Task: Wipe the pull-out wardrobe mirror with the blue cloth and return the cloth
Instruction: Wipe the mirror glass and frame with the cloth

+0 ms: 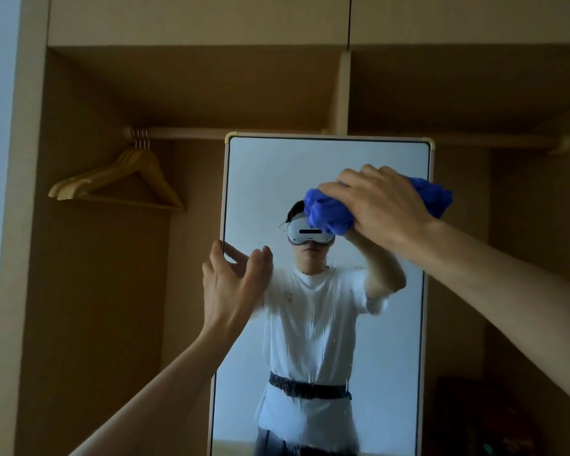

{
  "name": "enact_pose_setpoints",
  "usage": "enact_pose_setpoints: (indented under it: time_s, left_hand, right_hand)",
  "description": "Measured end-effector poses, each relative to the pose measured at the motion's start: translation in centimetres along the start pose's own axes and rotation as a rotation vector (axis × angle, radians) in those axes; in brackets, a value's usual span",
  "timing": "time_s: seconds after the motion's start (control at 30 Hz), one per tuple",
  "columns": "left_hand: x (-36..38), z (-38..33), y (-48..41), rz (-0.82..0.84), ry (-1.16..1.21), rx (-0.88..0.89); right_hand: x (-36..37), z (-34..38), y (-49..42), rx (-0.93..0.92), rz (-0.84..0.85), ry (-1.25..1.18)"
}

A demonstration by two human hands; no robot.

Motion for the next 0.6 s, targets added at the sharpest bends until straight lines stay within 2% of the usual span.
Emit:
enact_pose_setpoints:
  time_s: [0.3, 0.6]
  left_hand:
    - [0.9, 0.1, 0.8, -0.107, -0.044, 0.003]
    - [1.1, 0.3, 2.0, -0.124, -0.069, 0.000]
  right_hand:
    - [1.2, -0.5, 1.8, 0.003, 0.039, 0.015]
    - [3.5, 2.0, 7.1, -0.063, 0.094, -0.028]
Point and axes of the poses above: each hand's wrist, its own y-axis away from the middle knuckle, its own x-axis out of the palm, z = x × y, the point moved 7 cm from there along -y, towards the middle knuckle
